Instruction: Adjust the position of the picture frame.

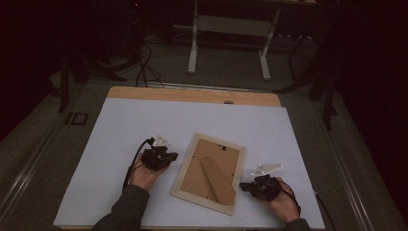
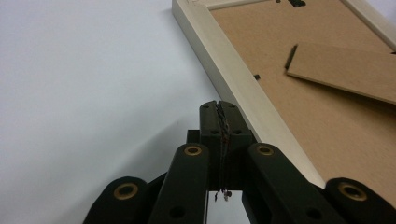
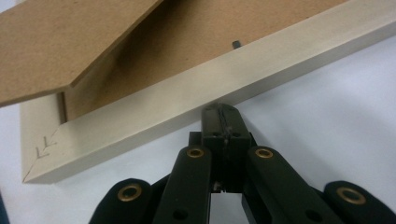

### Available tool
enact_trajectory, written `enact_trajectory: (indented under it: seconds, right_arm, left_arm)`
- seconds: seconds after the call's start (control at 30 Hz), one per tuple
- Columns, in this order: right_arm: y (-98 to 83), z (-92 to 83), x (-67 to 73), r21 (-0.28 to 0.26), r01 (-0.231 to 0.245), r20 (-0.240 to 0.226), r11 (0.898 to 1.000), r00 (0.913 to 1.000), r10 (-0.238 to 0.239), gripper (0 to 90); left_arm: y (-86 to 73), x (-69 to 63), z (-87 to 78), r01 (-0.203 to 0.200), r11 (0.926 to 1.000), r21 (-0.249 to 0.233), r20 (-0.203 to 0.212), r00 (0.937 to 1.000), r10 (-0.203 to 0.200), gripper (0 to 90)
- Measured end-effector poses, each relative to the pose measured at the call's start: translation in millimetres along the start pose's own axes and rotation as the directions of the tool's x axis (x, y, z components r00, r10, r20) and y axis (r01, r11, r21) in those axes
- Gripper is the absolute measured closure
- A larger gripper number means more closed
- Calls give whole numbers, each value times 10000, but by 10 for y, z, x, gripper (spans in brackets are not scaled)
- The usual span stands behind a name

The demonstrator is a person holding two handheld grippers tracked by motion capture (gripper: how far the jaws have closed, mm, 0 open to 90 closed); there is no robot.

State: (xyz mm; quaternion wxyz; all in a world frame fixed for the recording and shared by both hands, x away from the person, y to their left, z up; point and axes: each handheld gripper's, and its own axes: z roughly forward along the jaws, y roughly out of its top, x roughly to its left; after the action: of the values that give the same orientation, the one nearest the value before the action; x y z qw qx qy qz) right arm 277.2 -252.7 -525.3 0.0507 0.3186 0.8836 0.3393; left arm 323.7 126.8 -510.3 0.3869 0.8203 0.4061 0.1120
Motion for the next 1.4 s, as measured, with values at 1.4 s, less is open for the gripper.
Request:
enact_trajectory:
  seconds: [1.4]
  right_arm:
    - [115,56,71,62,411,-419,9991,9983,-408,900]
  left_arm:
    - [-772,-519,-431,-1134,9918,590,1387,9848,1043,900]
